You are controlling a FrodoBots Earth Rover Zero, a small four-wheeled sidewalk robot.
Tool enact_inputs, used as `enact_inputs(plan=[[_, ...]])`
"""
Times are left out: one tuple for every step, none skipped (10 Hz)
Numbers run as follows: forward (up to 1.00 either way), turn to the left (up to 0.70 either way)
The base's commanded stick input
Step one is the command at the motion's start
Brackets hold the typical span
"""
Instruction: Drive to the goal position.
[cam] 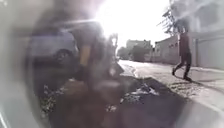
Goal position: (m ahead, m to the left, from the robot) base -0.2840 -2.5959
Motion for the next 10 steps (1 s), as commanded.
enact_inputs(plan=[[0.0,0.05],[0.0,0.03],[0.0,0.01],[0.0,0.0],[0.0,0.0],[0.0,0.0],[0.0,0.0],[0.0,0.0],[0.0,0.0],[0.0,0.0]])
